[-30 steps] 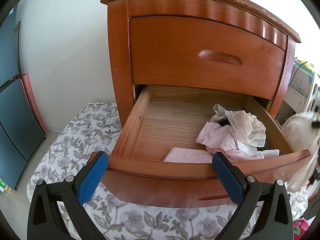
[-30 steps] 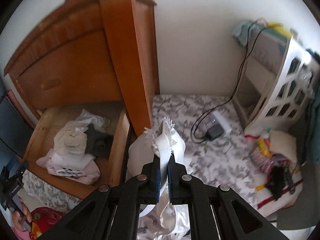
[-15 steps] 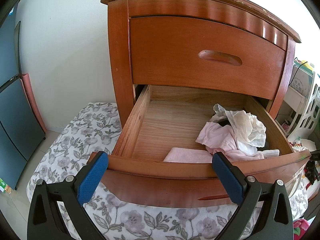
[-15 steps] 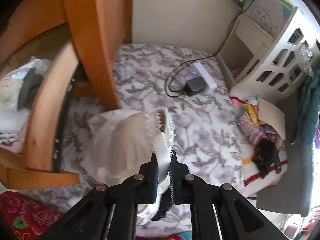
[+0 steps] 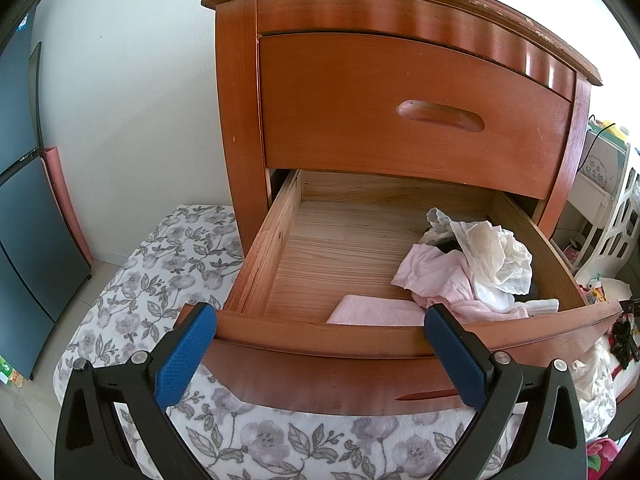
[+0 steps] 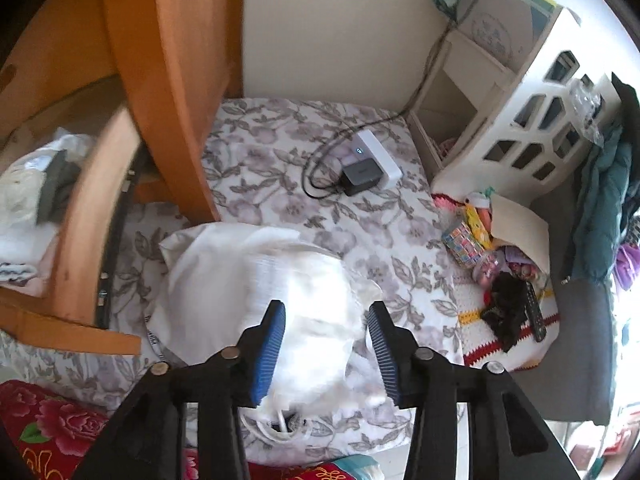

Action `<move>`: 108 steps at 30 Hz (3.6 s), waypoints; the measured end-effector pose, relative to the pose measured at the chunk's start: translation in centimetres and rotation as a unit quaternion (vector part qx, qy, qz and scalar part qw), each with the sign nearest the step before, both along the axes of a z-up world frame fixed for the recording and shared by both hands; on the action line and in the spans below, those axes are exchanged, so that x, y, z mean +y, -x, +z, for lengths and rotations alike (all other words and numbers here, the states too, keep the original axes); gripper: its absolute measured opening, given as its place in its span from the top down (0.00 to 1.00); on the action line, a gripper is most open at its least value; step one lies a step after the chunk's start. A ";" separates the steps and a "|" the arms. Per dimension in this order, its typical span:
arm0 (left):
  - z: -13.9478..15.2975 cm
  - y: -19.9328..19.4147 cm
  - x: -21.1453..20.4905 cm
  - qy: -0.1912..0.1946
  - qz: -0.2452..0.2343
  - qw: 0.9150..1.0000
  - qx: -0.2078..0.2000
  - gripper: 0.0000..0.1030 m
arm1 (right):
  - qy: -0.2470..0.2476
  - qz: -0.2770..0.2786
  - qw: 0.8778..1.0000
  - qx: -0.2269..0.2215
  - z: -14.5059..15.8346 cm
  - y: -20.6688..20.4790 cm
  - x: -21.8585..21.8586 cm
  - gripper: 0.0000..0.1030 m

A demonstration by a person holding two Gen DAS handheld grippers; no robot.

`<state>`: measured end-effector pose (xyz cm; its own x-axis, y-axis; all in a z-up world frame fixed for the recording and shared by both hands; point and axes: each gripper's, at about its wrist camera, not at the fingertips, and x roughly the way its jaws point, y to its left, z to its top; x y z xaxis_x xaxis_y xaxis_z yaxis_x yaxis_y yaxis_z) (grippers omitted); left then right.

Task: Take underwear out of drawer
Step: 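Open the right gripper to drop the lace bra on the bedspread, then move the right gripper into the drawer and grasp the cream garment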

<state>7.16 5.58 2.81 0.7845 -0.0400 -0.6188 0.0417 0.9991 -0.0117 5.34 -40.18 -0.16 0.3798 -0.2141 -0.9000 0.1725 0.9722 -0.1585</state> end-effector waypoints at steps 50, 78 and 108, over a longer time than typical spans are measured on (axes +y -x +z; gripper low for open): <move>0.0 0.0 0.0 0.000 0.000 1.000 0.000 0.00 | -0.088 0.226 0.966 -0.090 10.3 -2.9 25.3 0.00; 0.0 0.0 0.0 0.000 0.000 1.000 0.000 0.00 | -0.037 0.181 0.983 -0.018 1.6 -9.6 28.8 0.79; 0.0 0.0 0.0 0.000 0.000 1.000 0.000 0.00 | -0.069 0.229 0.964 -0.113 10.5 -5.6 28.0 0.99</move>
<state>7.17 5.55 2.81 0.7844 -0.0395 -0.6190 0.0412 0.9991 -0.0116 10.90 -12.15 10.31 0.5967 0.1376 -0.7906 -0.2642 0.9639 -0.0317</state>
